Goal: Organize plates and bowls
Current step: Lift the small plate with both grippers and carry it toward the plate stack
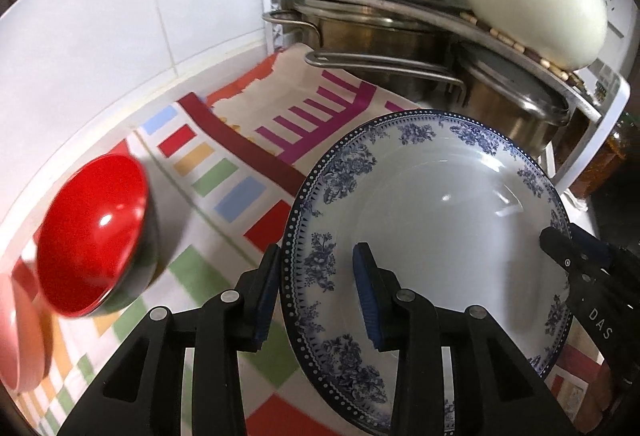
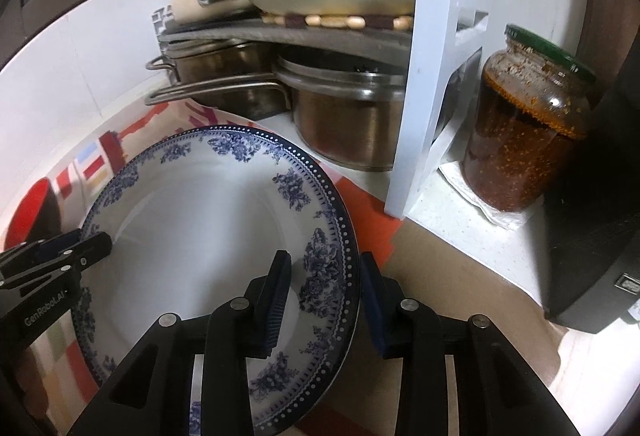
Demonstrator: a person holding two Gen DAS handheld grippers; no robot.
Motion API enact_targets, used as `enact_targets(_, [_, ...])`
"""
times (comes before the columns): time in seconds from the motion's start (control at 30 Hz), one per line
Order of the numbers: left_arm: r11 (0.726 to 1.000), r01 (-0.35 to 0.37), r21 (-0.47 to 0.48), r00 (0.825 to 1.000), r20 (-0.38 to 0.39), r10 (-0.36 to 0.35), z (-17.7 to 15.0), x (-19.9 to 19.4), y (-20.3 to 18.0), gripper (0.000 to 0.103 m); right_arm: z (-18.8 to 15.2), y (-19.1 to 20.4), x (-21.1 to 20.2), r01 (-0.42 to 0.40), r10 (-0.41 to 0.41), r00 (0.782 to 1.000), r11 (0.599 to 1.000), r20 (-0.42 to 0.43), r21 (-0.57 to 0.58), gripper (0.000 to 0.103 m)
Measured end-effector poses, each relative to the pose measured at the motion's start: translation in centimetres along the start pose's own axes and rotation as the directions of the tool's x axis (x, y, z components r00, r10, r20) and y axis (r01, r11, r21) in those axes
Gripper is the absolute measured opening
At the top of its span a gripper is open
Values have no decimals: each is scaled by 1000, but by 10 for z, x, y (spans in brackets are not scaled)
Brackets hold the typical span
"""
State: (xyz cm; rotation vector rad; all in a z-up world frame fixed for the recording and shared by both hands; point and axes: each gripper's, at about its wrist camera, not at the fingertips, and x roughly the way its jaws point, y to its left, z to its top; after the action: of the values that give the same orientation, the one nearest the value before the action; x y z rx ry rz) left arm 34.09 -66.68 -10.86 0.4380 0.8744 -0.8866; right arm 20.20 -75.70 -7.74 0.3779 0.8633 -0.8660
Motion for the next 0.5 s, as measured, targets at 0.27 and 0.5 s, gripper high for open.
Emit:
enact_targets(0.27, [998, -38, -41, 999, 34, 39, -16, -52, 6, 36, -2, 11, -43, -37, 37, 999, 999, 22, -30, 36])
enact_targets(0.5, [994, -70, -89, 995, 59, 75, -38, -93, 17, 36, -11, 27, -79, -73, 76, 996, 994, 41, -77, 35])
